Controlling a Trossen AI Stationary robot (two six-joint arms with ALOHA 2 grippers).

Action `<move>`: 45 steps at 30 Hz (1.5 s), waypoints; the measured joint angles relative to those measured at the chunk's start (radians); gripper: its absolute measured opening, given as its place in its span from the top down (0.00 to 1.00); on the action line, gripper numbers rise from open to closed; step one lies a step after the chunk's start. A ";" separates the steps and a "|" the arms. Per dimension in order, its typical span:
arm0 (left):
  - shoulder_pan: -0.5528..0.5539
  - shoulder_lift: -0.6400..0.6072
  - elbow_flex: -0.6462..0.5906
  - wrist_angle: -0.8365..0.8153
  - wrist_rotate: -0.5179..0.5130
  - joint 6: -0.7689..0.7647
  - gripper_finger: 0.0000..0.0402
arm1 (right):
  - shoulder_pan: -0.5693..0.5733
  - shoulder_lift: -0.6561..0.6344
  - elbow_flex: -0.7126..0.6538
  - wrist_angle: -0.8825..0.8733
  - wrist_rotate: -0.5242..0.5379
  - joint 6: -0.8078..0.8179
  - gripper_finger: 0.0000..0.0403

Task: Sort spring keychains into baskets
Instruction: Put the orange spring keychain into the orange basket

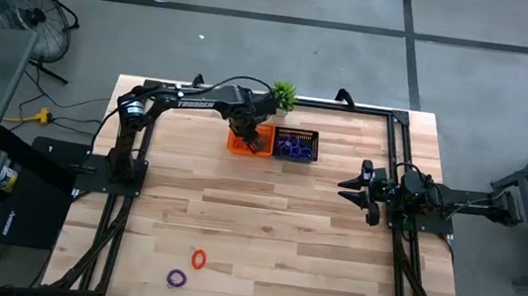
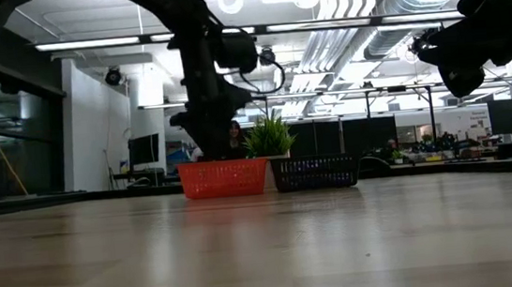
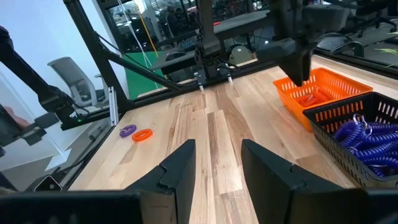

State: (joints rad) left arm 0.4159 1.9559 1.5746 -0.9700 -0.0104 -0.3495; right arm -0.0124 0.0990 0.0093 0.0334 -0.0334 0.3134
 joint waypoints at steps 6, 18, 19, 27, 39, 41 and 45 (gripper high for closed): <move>-0.058 -0.064 0.000 -0.056 -0.061 -0.015 0.66 | 0.000 0.000 0.000 0.000 0.000 0.000 0.69; -0.217 -0.284 -0.174 -0.058 -0.123 -0.102 0.66 | 0.000 0.000 0.000 0.000 0.000 0.000 0.69; -0.238 -0.318 -0.212 -0.064 -0.123 -0.128 0.66 | 0.000 0.000 0.000 0.000 0.000 0.000 0.69; -0.483 -0.536 -0.458 -0.056 -0.117 -0.448 0.66 | 0.000 0.000 0.000 0.000 0.000 0.000 0.69; -0.825 -0.579 -0.520 -0.060 -0.103 -0.848 0.66 | 0.000 0.000 0.000 0.000 0.000 0.000 0.69; -0.869 -0.579 -0.520 -0.063 -0.097 -0.905 0.66 | 0.000 0.000 0.000 0.000 0.000 0.000 0.69; -0.951 -0.573 -0.520 -0.090 -0.092 -1.008 0.66 | 0.000 0.000 0.000 0.000 0.000 0.000 0.69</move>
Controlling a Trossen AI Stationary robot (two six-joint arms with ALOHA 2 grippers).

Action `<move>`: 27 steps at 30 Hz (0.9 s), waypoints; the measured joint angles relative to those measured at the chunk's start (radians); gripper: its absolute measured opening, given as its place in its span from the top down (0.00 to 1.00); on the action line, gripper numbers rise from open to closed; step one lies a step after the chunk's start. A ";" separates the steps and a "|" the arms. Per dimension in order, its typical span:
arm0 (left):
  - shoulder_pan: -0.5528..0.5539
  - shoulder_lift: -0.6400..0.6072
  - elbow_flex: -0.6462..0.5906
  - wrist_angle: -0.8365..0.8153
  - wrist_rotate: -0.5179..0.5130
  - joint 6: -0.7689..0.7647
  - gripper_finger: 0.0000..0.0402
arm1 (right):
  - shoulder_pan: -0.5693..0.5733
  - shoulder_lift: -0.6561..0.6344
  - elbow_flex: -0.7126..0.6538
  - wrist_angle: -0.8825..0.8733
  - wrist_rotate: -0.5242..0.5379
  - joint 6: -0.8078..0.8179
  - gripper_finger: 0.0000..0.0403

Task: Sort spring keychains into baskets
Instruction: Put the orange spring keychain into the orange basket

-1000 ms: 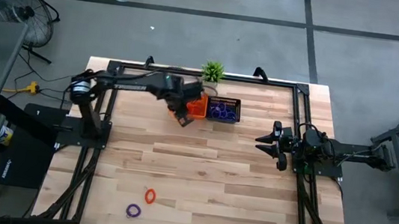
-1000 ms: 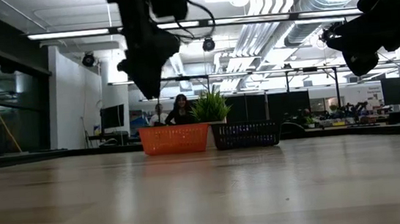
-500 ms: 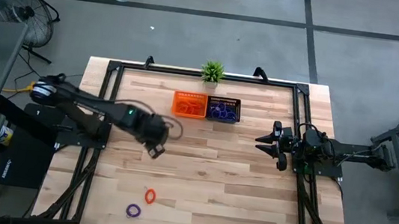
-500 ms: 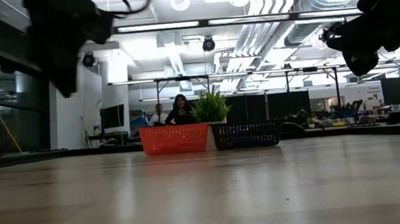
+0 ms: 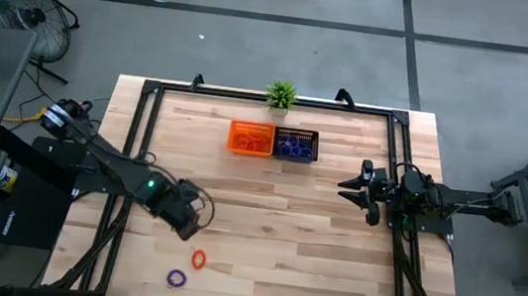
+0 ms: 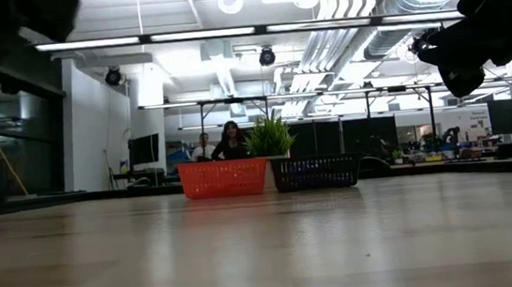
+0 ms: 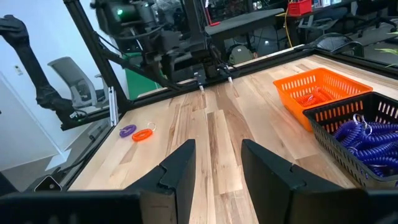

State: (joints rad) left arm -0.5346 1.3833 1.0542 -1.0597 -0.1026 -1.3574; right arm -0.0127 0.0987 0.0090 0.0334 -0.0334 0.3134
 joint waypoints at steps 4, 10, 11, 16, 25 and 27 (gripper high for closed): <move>-0.069 0.036 0.000 0.007 0.002 -0.108 0.66 | 0.000 0.000 0.000 0.000 0.000 0.000 0.69; -0.130 0.132 0.014 0.088 0.056 -0.212 0.66 | 0.000 0.000 0.000 0.000 0.000 0.000 0.69; -0.130 0.152 0.024 0.093 0.067 -0.220 0.66 | 0.000 0.000 0.000 0.000 0.000 0.000 0.69; -0.127 0.241 0.102 0.089 0.093 -0.243 0.66 | 0.000 0.000 0.000 0.000 0.000 0.000 0.69; -0.113 0.401 0.257 0.058 0.125 -0.298 0.66 | 0.000 0.000 0.000 0.000 0.000 0.000 0.69; -0.113 0.436 0.287 0.059 0.148 -0.320 0.66 | 0.000 0.000 0.000 0.000 0.000 0.000 0.69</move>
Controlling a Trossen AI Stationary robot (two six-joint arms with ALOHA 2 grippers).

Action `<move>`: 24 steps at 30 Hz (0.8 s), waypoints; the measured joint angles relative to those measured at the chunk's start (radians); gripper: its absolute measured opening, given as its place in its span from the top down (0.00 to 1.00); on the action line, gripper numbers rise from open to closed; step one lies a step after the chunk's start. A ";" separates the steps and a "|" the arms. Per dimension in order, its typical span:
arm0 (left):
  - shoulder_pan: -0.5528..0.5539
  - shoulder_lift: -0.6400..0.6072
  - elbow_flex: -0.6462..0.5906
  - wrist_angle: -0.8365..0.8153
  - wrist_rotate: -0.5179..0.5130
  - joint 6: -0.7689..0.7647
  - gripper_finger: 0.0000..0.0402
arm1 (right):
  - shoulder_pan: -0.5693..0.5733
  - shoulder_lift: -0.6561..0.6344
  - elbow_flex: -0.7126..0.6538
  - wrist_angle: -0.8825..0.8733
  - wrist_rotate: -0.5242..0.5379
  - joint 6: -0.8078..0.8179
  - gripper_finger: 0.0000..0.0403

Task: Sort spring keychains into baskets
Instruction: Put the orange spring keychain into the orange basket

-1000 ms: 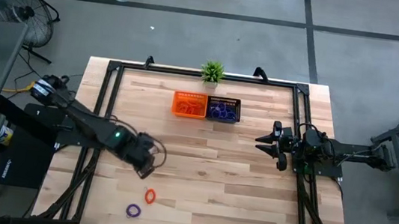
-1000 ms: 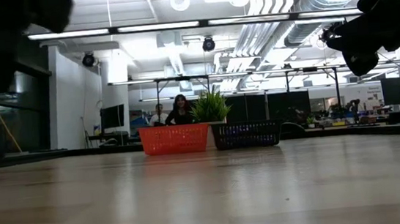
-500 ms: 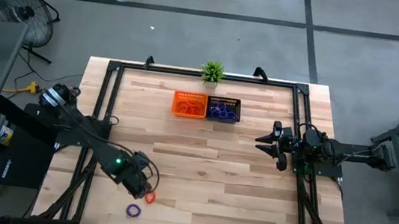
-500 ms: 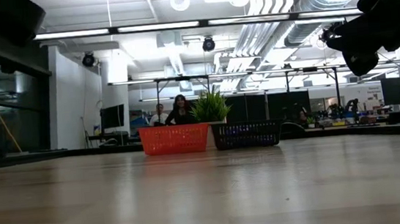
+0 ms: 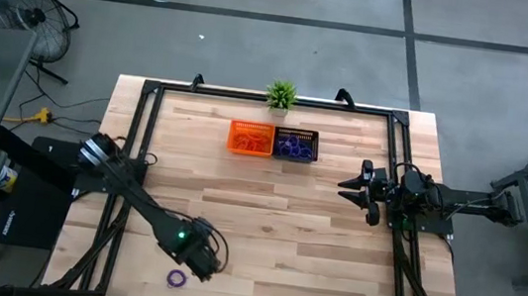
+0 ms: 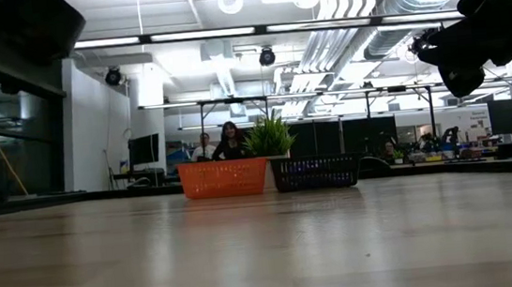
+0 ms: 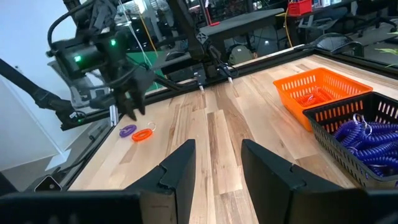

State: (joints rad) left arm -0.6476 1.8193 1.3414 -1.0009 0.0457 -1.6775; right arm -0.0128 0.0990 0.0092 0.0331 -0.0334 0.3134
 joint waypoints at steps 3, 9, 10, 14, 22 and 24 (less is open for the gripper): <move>-0.001 0.028 0.022 -0.021 0.011 -0.041 0.66 | 0.000 -0.001 0.000 -0.002 0.000 0.000 0.69; -0.001 0.075 0.035 0.009 0.046 -0.130 0.66 | 0.000 0.001 0.000 -0.003 0.000 0.000 0.69; -0.001 0.078 0.035 0.013 0.045 -0.145 0.66 | 0.000 0.002 0.000 -0.003 0.000 0.000 0.69; -0.001 0.078 0.034 0.007 0.041 -0.190 0.66 | 0.000 0.005 0.000 -0.003 0.000 0.000 0.69; -0.001 0.078 -0.007 0.018 0.042 -0.269 0.66 | 0.000 0.006 0.000 -0.004 0.000 0.000 0.69; 0.000 0.078 -0.019 0.029 0.054 -0.272 0.66 | 0.000 0.006 0.000 -0.004 0.000 0.000 0.69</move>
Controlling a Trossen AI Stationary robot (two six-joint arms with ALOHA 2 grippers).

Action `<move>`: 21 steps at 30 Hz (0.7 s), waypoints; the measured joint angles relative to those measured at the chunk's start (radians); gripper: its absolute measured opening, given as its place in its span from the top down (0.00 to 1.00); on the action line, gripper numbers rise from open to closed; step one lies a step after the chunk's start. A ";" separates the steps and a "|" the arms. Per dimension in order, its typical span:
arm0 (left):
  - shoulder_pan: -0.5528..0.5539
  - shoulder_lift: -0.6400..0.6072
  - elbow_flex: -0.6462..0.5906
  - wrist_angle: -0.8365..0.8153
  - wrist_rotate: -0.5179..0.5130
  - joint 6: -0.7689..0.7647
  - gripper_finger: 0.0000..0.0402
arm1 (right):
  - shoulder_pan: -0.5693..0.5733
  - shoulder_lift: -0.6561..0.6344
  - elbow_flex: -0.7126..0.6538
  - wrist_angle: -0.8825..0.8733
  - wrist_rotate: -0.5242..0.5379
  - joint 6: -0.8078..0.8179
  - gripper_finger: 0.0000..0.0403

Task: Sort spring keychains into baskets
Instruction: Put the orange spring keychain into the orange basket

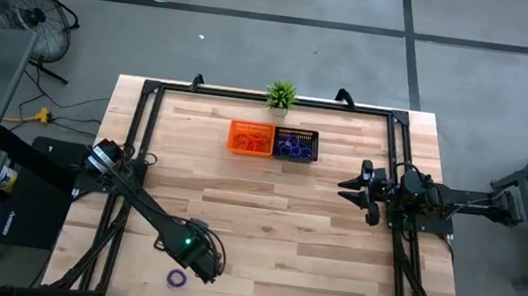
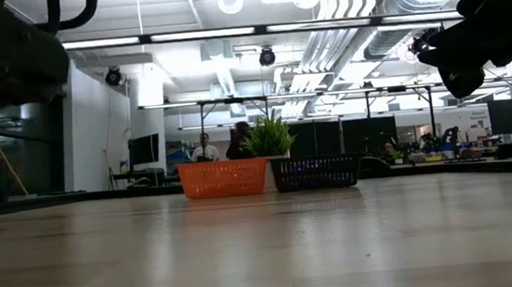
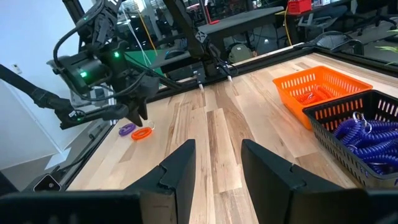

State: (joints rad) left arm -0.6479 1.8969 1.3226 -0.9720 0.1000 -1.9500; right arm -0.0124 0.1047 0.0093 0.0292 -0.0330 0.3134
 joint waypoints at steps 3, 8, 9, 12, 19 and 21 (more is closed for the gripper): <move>0.000 0.000 -0.014 0.027 0.004 -0.019 0.66 | 0.000 0.000 0.000 0.000 0.000 0.000 0.69; 0.001 0.000 -0.026 0.066 0.022 -0.021 0.66 | 0.000 0.000 0.000 -0.001 0.000 0.000 0.69; 0.001 0.000 -0.026 0.069 0.022 -0.021 0.66 | 0.000 0.000 0.000 -0.001 0.000 0.000 0.69; 0.013 0.002 -0.026 0.072 0.023 -0.019 0.66 | 0.000 0.000 0.000 -0.001 0.000 0.000 0.69; 0.049 0.043 -0.025 0.130 0.048 0.035 0.66 | 0.000 0.000 0.000 -0.002 0.000 0.000 0.69; 0.053 0.058 -0.023 0.141 0.062 0.044 0.66 | 0.000 0.000 0.000 -0.002 0.000 0.000 0.69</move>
State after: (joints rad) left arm -0.5953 1.9554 1.2995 -0.8313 0.1619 -1.9056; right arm -0.0126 0.1047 0.0093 0.0269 -0.0328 0.3134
